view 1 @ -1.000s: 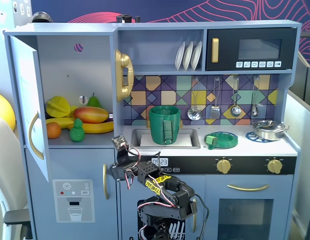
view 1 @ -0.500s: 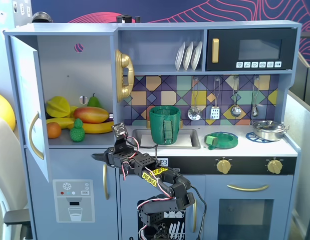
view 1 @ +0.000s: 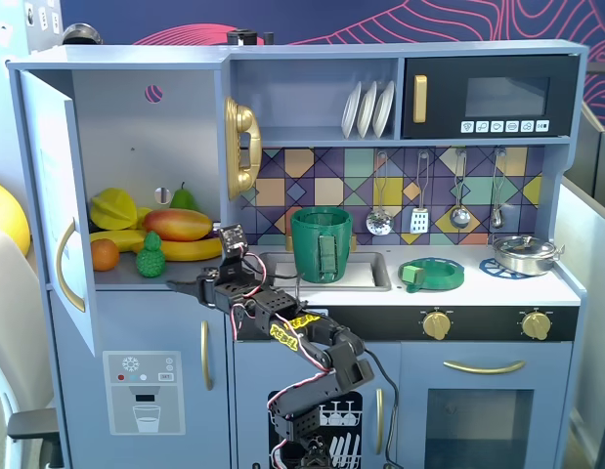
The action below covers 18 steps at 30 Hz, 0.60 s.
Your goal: Pick up the green pineapple from the left cabinet and place it in the green recipient
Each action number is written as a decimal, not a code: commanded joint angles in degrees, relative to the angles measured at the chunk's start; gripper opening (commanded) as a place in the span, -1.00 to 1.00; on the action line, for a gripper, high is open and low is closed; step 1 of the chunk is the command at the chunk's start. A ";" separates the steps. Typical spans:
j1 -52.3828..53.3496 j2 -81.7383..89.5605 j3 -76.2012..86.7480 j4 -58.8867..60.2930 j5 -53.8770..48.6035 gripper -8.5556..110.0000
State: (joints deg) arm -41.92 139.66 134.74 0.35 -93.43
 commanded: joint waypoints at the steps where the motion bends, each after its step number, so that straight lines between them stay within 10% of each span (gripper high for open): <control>1: 0.35 -3.08 -6.33 -3.96 0.79 -0.30; 18: 1.23 -21.53 -19.60 -4.48 2.72 -0.21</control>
State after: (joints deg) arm -41.84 120.41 121.03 -2.55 -90.62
